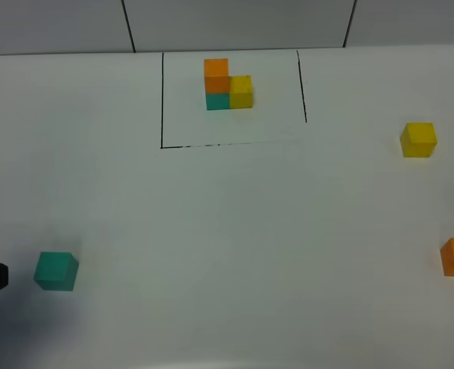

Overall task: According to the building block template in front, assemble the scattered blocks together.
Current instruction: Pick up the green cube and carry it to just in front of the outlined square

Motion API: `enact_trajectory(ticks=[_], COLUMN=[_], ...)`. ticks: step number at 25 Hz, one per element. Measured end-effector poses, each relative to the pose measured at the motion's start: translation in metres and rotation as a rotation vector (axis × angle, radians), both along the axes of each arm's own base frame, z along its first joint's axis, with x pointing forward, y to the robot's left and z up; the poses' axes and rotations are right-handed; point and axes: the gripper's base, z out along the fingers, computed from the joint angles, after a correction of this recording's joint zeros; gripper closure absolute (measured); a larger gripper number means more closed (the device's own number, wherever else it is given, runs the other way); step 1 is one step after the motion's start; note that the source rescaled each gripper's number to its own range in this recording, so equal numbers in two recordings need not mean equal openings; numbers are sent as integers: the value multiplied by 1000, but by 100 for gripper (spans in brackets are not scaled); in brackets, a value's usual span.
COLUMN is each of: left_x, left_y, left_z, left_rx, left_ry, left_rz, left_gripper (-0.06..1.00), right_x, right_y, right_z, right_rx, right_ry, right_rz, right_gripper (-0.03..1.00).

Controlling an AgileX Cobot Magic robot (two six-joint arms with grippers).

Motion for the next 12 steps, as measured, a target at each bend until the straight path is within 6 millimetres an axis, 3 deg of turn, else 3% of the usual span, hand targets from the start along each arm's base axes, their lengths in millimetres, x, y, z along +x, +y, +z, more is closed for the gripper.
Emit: enact_trajectory(ticks=[5, 12], left_x=[28, 54], left_y=[-1, -2], left_z=[-25, -29], left_rx=[-17, -18], left_ry=[112, 150], left_rz=[16, 15], left_gripper=[16, 16], right_x=[0, 0], right_y=[0, 0], right_z=[0, 0], right_rx=[0, 0], right_ry=[0, 0], right_rz=[0, 0], right_gripper=[20, 20])
